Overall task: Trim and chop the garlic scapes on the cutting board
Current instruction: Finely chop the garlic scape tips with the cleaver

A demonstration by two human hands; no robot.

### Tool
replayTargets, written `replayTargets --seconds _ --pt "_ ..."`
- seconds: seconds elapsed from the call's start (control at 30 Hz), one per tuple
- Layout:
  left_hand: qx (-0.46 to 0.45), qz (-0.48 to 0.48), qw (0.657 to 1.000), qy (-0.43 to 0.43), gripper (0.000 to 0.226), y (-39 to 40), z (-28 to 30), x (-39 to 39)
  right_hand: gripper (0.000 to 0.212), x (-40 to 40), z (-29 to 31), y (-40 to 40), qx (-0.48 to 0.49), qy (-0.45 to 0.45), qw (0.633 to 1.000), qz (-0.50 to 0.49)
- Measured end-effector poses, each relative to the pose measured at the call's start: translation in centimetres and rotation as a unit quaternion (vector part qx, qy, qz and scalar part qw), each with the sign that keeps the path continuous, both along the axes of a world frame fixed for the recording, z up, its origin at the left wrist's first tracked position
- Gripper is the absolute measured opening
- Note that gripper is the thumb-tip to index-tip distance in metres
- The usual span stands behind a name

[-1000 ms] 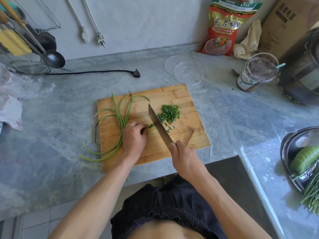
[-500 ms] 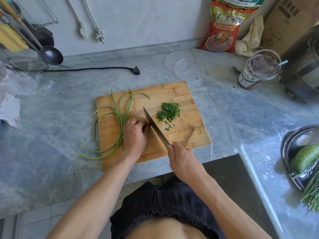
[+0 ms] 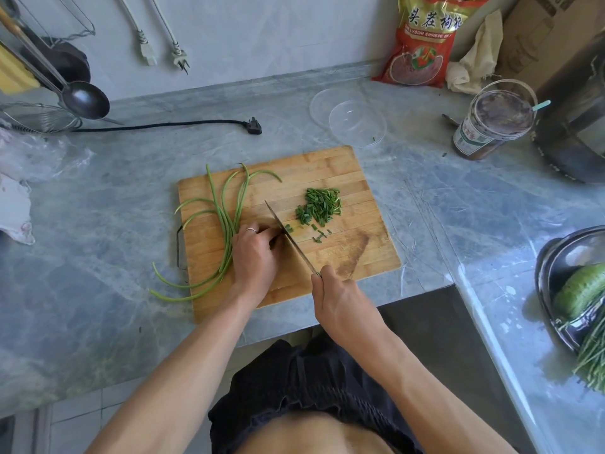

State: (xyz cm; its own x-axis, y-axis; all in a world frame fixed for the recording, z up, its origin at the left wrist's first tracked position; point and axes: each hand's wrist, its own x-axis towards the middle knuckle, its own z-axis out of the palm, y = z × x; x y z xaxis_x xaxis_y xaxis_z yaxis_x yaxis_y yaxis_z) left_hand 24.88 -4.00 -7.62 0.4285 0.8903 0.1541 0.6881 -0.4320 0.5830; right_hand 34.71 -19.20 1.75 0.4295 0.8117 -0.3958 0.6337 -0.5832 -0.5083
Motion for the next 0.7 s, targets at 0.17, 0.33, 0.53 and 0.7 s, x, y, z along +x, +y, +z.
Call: replayTargets --seconds 0.17,0.33,0.53,0.7 --pt "-0.007 -0.001 1.0 -0.009 0.018 0.1 -0.1 0.2 0.049 0.1 -1.2 0.8 0.01 0.044 0.999 -0.021" --pt "-0.001 0.0 1.0 -0.008 0.02 -0.1 -0.1 0.2 0.025 0.6 -1.4 0.8 0.002 0.032 0.999 -0.022" --pt "-0.007 0.006 1.0 0.005 0.018 -0.3 -0.3 0.3 0.038 -0.3 -1.6 1.4 0.028 -0.009 1.0 0.007" --pt "-0.004 0.013 1.0 0.02 0.015 -0.2 -0.4 0.4 0.047 0.1 -1.5 0.5 0.01 -0.083 0.994 0.071"
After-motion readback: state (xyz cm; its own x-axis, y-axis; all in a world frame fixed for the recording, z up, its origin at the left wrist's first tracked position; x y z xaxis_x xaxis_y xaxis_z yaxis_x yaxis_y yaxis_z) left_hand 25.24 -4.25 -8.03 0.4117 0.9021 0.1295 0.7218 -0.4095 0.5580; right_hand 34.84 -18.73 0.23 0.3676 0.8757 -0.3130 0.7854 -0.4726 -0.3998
